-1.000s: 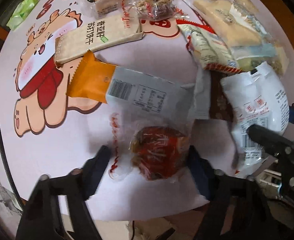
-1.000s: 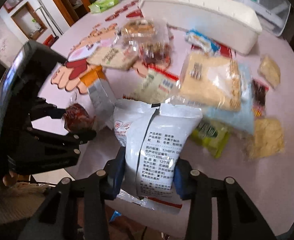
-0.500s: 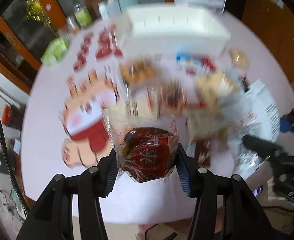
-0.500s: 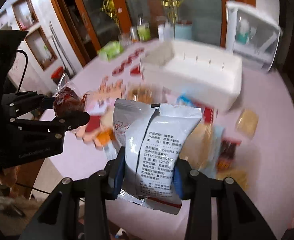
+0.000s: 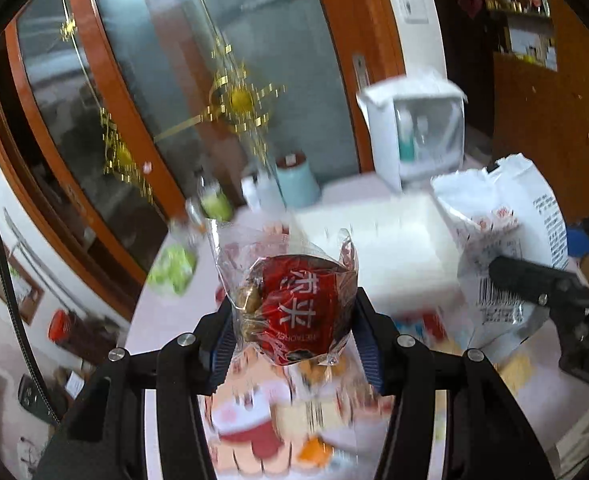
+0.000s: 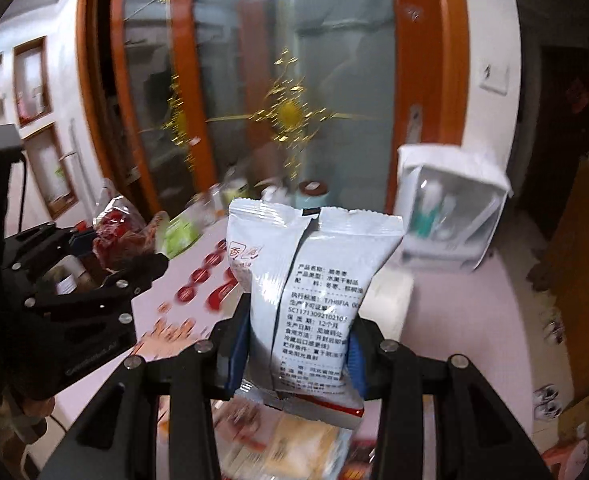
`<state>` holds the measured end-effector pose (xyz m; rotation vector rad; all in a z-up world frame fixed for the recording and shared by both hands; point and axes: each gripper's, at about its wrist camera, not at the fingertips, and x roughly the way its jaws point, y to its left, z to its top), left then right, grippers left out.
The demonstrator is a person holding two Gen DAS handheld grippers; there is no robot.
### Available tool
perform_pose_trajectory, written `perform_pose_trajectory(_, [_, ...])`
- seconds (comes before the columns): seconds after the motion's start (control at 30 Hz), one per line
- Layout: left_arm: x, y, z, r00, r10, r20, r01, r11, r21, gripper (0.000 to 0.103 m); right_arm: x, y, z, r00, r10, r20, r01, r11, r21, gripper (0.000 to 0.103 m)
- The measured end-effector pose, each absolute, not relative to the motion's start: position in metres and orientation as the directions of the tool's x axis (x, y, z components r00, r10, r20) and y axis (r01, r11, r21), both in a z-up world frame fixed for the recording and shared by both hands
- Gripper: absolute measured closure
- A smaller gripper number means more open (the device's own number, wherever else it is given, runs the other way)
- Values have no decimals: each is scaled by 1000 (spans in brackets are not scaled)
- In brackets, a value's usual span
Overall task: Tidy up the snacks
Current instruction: 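Carry both snacks over the white tray and open both grippers to drop them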
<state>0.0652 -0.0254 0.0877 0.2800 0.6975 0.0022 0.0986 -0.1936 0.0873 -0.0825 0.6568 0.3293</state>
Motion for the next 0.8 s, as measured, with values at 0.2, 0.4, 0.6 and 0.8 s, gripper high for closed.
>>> perform_pose_trajectory(0.2, [146,-28,107,819,36,-573,119,966,231,51,175,-196,71,760,165,-629,-217,976,-6,61])
perform_pose_trajectory(0.4, [243,-31,74,771,-17,-636,152,975,159,51,250,-208,7,677,92,-730,-111,994,23,61])
perform_pose_trajectory(0.6, [312,-39,-2,681,-53,-730,194,975,111,51,289,-217,-60,572,54,-818,-44,998,35,61])
perform_pose_trajectory(0.8, [345,-46,-74,579,-71,-813,211,975,65,51,301,-218,-97,510,72,-857,-14,997,76,60])
